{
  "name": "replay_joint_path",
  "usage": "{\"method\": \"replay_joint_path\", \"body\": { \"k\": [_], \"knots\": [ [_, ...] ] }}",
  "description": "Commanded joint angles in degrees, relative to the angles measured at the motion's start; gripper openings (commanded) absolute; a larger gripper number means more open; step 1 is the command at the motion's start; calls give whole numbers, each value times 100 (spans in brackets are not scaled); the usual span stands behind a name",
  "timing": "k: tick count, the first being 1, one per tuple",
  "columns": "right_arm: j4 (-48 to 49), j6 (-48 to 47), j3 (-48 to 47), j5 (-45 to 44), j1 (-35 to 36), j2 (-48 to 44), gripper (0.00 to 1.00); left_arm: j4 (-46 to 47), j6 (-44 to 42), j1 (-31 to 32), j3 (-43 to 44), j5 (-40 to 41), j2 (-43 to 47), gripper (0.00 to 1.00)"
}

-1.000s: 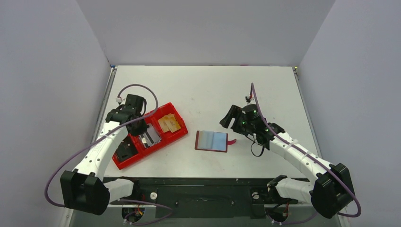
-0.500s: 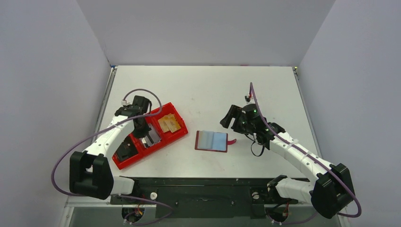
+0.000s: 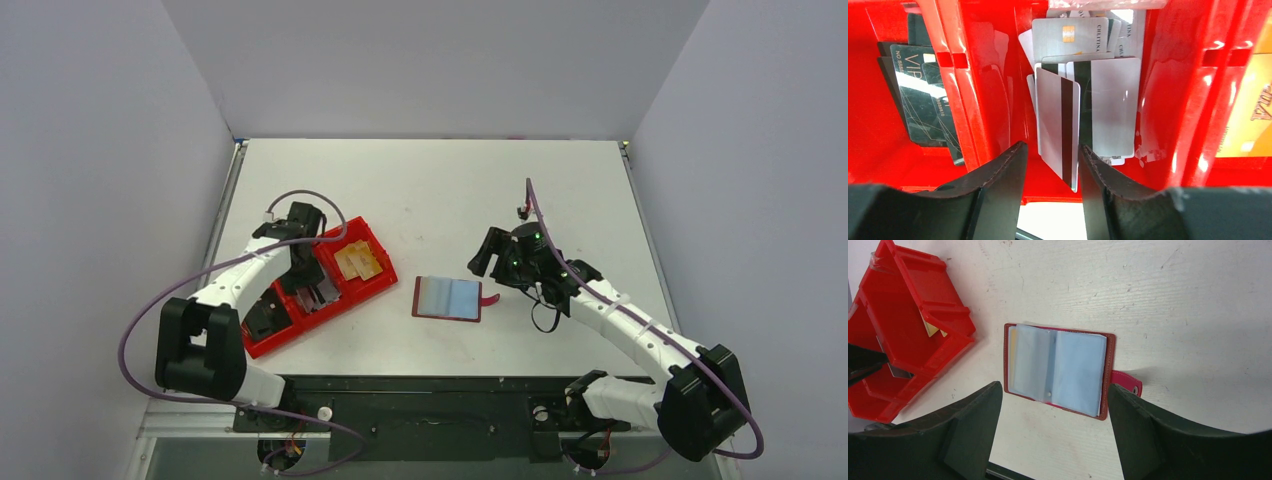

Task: Take the credit cards out of the card holder
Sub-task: Place the credit card in the storage box, then remove the credit card from the card holder.

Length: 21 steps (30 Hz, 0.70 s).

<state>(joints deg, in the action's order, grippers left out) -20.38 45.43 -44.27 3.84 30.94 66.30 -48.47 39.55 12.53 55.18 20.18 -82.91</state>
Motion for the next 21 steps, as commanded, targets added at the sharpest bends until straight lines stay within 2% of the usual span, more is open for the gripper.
{"method": "replay_joint_path", "body": {
  "k": [1, 11, 15, 21],
  "knots": [
    [0, -128, -124, -133, 74, 58, 72, 211, -158, -23, 393, -82, 363, 41],
    [-46, -122, -398, -519, 308, 482, 72, 354, -592, -21, 704, -790, 868, 52],
    [-121, -31, -691, -805, 711, 855, 69, 576, -706, 7, 751, -1473, 1025, 54],
    [-271, 113, -1238, -1298, 1298, 1590, 63, 751, -708, 126, 772, -1968, 1188, 55]
  ]
}}
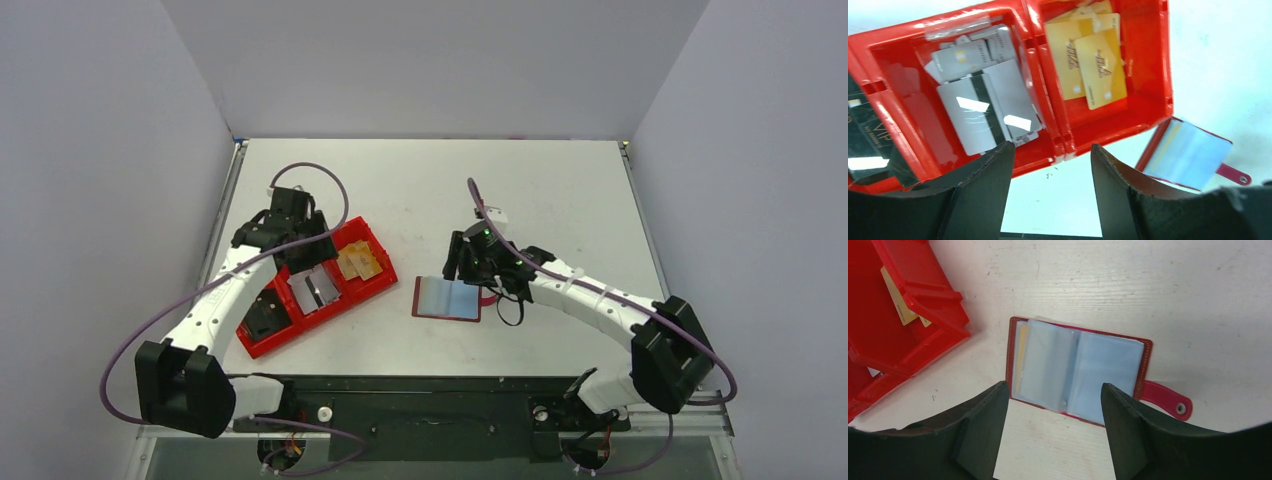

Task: Take the credit cards out of the card holder
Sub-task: Remove the credit card from the card holder.

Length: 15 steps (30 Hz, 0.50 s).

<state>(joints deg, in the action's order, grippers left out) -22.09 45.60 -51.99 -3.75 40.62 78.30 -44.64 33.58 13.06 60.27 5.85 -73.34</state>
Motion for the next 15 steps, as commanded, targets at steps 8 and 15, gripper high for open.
{"method": "replay_joint_path", "body": {
  "k": [8, 15],
  "knots": [
    [-324, 342, -946, -895, 773, 1362, 61, 466, -149, 117, 265, -888, 381, 56],
    [-366, 352, -1210, -989, 958, 1921, 62, 565, -167, 118, 248, -1069, 387, 56]
  ]
}}
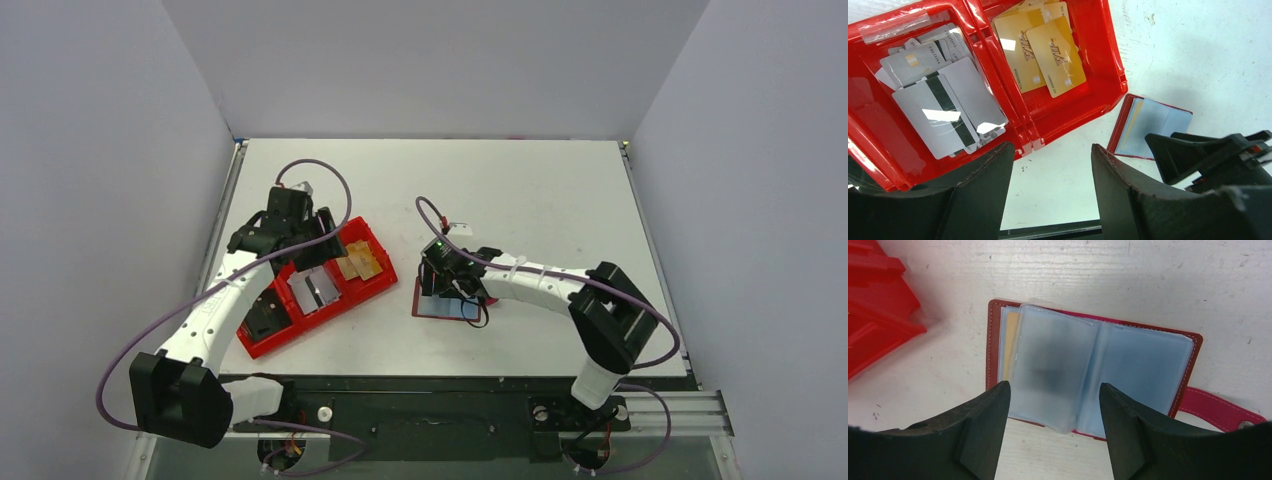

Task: Take the credit cards out of the card holder
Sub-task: Remove the credit card from the card holder.

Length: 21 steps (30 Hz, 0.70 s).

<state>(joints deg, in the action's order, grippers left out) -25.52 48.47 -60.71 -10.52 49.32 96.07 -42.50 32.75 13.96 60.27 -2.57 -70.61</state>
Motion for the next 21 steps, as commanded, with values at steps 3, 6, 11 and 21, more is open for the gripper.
{"method": "replay_joint_path", "body": {
  "k": [3, 6, 11, 21],
  "knots": [
    [-55, 89, -442, -343, 114, 347, 62, 393, -80, 28, 240, -298, 73, 56],
    [-100, 93, -494, -391, 137, 479, 62, 407, -78, 37, 244, -350, 46, 56],
    [-205, 21, -608, -453, 192, 699, 61, 436, -64, 53, 235, -399, 36, 56],
    [-389, -61, -682, -595, 291, 1006, 54, 517, 95, 232, 120, -397, -35, 56]
  ]
}}
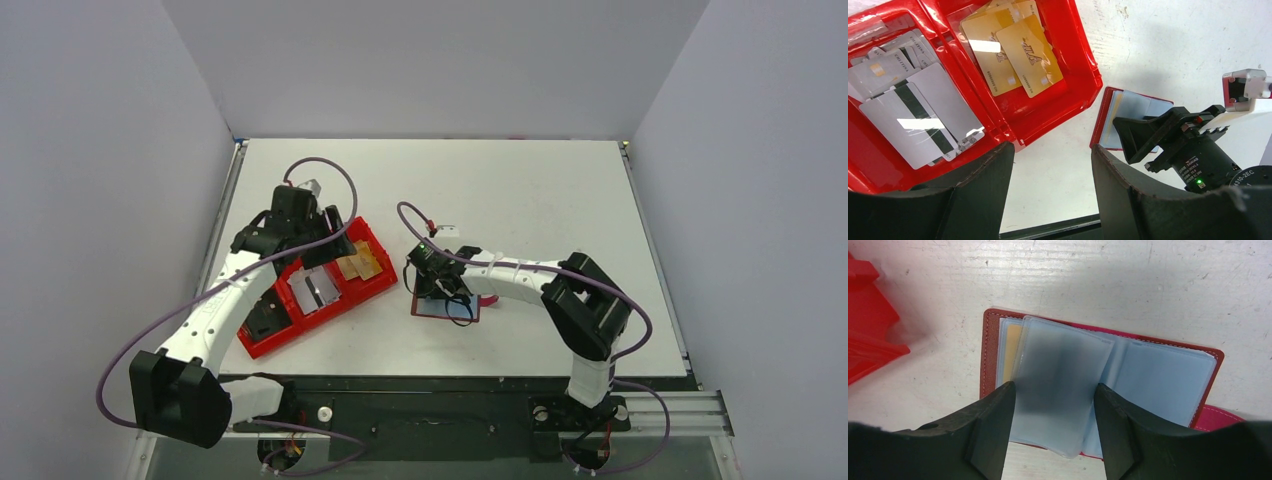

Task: Take the credit cards out of the card holder
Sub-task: Remove the credit card from the card holder.

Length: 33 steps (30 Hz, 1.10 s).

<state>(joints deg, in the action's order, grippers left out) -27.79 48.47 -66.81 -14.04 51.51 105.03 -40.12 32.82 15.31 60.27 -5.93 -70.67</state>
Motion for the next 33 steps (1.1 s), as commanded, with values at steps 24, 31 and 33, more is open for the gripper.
{"method": "replay_joint_path", "body": {
  "k": [24, 31, 33],
  "knots": [
    [1178, -226, 1616, 681, -527, -483, 13, 738, 676, 1271, -59, 89, -674, 56],
    [1969, -335, 2113, 1336, -846, -705, 6, 1071, 856, 1564, -68, -208, -1107, 55],
    [2132, -372, 2208, 1587, -918, -730, 4, 1210, 903, 1656, -64, -333, -1302, 54]
  ]
}}
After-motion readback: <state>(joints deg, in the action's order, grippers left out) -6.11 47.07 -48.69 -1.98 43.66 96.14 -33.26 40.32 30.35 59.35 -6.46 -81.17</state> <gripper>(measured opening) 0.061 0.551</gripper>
